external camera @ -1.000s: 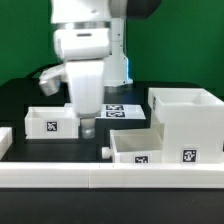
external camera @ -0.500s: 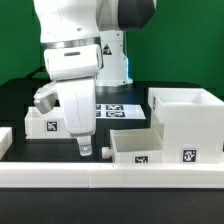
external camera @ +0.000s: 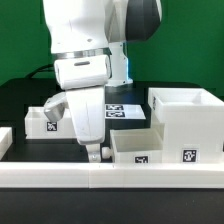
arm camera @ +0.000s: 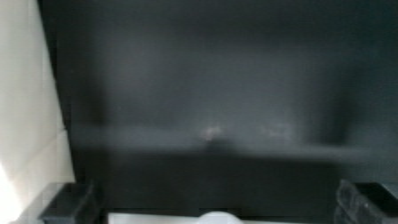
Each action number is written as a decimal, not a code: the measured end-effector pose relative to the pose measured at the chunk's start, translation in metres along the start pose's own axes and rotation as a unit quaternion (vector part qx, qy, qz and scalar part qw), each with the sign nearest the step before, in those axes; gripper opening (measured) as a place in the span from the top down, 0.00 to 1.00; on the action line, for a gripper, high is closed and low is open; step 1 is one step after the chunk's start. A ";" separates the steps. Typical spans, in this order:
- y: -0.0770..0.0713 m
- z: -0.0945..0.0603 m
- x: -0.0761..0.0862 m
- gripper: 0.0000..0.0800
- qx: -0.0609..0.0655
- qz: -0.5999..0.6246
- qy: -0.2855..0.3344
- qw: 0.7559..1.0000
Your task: Assemble drawer
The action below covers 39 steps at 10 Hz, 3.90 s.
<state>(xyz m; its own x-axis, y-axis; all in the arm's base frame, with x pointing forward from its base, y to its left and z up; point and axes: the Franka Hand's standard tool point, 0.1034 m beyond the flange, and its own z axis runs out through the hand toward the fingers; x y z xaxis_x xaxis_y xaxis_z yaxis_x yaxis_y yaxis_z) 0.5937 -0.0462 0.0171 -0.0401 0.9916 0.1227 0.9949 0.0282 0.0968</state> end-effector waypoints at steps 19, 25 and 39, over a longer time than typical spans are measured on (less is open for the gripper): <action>0.007 0.009 0.054 0.19 -0.001 -0.011 0.007 1.000; 0.006 0.018 0.073 0.19 -0.004 -0.052 0.009 0.999; -0.028 -0.023 -0.015 0.19 -0.032 -0.006 -0.017 0.999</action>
Offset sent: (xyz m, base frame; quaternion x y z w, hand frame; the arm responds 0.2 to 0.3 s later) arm 0.0064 0.0291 0.0048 -0.0154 0.0204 -0.0055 0.9997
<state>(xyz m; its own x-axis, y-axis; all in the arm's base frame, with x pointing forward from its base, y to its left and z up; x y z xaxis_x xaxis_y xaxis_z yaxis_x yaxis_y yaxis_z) 0.5648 -0.0652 0.0350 -0.0481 0.9950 0.0874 0.9865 0.0336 0.1604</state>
